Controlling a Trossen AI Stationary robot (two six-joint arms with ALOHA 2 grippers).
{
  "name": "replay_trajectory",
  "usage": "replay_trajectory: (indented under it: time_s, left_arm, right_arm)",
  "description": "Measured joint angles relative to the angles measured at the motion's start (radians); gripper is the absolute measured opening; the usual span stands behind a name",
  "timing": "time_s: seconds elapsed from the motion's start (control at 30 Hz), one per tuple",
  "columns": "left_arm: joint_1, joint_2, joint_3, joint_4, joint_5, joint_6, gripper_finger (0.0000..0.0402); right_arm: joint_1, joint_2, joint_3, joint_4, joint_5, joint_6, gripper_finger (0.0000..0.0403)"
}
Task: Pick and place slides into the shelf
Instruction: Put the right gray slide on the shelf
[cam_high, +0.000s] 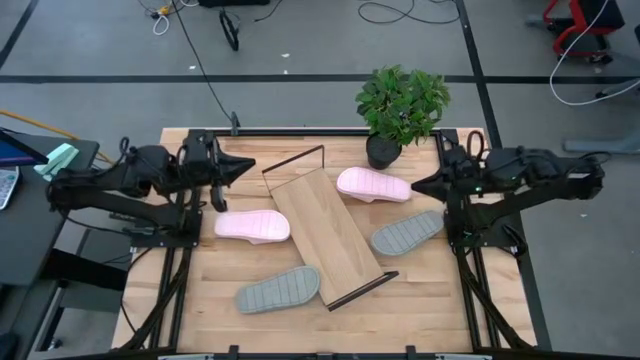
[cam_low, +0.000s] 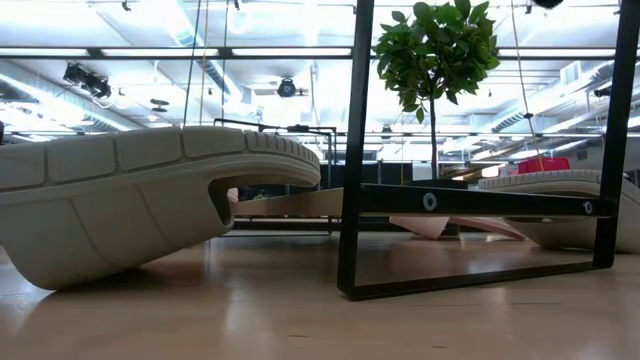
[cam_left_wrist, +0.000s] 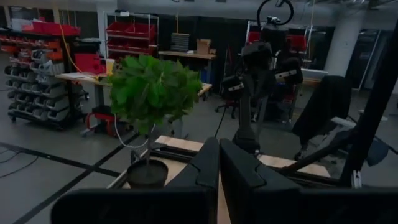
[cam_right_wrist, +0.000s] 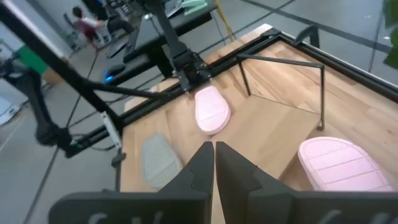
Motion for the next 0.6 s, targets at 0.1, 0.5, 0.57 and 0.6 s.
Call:
replay_trajectory:
  time_s: [0.1,0.5,0.57,0.6]
  left_arm:
    - [0.000,0.012,0.020,0.000,0.000,-0.038,0.0020]
    - [-0.001,0.046,0.023,-0.058,0.058,-0.251,0.0005]
    - [-0.002,0.049,0.023,-0.082,0.079,-0.260,0.0005]
    - [-0.002,0.049,0.023,-0.102,0.082,-0.270,0.0006]
  right_arm:
    - [0.000,0.012,0.036,-0.036,-0.016,-0.029,0.0023]
    - [0.000,0.049,0.029,-0.071,-0.026,-0.024,0.0023]
    - [0.000,0.062,0.029,-0.098,-0.055,-0.013,0.0023]
    - [0.000,0.071,0.029,-0.115,-0.070,-0.012,0.0023]
